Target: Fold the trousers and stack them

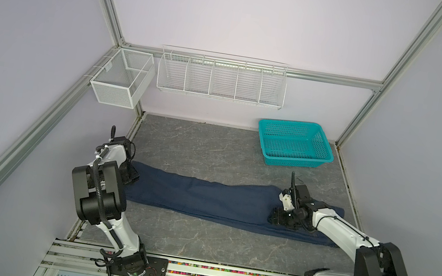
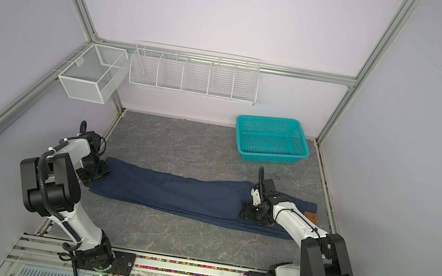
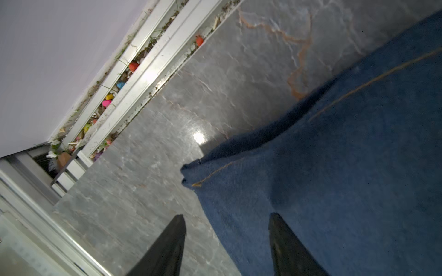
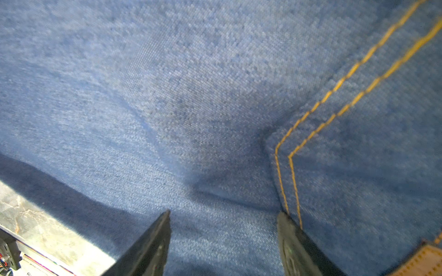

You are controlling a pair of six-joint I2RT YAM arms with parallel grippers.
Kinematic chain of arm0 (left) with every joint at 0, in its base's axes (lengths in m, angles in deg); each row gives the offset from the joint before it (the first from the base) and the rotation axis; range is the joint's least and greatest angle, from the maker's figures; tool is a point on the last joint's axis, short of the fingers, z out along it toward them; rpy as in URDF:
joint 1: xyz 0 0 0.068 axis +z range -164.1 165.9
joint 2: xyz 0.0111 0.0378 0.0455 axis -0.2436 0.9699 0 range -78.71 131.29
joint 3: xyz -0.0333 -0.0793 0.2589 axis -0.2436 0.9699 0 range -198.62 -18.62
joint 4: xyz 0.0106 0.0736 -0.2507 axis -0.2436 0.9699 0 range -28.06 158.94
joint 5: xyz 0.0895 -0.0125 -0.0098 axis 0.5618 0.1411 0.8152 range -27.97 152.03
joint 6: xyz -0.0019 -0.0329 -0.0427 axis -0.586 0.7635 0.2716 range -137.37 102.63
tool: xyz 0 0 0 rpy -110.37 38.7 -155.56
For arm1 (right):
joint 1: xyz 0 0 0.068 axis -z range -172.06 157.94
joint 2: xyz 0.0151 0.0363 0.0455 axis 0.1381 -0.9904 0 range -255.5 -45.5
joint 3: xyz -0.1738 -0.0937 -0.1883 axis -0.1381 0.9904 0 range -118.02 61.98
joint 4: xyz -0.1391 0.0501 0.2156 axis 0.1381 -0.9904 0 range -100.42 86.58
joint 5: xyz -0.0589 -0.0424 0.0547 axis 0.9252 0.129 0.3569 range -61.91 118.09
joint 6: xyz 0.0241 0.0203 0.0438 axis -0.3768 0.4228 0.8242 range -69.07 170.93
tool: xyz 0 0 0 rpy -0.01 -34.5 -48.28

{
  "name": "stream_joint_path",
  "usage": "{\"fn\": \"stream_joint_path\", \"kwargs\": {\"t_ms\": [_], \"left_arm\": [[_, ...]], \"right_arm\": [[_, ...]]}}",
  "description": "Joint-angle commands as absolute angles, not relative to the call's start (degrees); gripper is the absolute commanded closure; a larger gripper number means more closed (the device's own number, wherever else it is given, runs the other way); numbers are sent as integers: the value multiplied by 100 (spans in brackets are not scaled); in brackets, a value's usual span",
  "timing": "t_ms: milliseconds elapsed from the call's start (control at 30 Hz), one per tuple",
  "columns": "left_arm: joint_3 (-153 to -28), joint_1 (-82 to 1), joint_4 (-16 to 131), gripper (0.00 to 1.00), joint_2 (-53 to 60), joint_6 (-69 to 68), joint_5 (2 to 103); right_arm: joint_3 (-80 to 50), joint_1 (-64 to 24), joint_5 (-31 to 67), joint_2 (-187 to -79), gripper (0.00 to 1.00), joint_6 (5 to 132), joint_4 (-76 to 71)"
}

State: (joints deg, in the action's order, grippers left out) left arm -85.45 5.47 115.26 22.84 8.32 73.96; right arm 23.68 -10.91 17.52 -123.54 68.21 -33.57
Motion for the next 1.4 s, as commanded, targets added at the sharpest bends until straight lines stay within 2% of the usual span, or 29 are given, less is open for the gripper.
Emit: {"fn": "stream_joint_path", "kwargs": {"t_ms": [0, 267, 400, 600, 767, 1167, 1300, 1367], "left_arm": [[-8422, 667, 11142, 44, 2569, 854, 7381], [-8207, 743, 11061, 54, 2555, 998, 7535], [-8208, 743, 11060, 69, 2494, 980, 7614], [-8323, 743, 11296, 76, 2239, 895, 7742], [-8434, 743, 11481, 99, 2103, 834, 7769], [-8423, 750, 12304, 100, 1470, 881, 7488], [-8081, 800, 12157, 100, 1408, 869, 7620], [-7964, 844, 11955, 97, 1544, 834, 7650]], "right_arm": [[2451, -1087, 1664, -12448, 28, 6750, -3569], [2650, -1085, 1745, -12185, 28, 6879, -3594], [2710, -1087, 1745, -12131, 28, 6925, -3598], [2687, -1087, 1734, -12156, 28, 6917, -3577], [2702, -1087, 1771, -12188, 28, 6959, -3609], [2701, -1086, 2013, -12222, 28, 7028, -3752], [2691, -1075, 2009, -12302, 28, 7033, -3745], [2704, -1070, 2005, -12305, 28, 7047, -3734]]}}
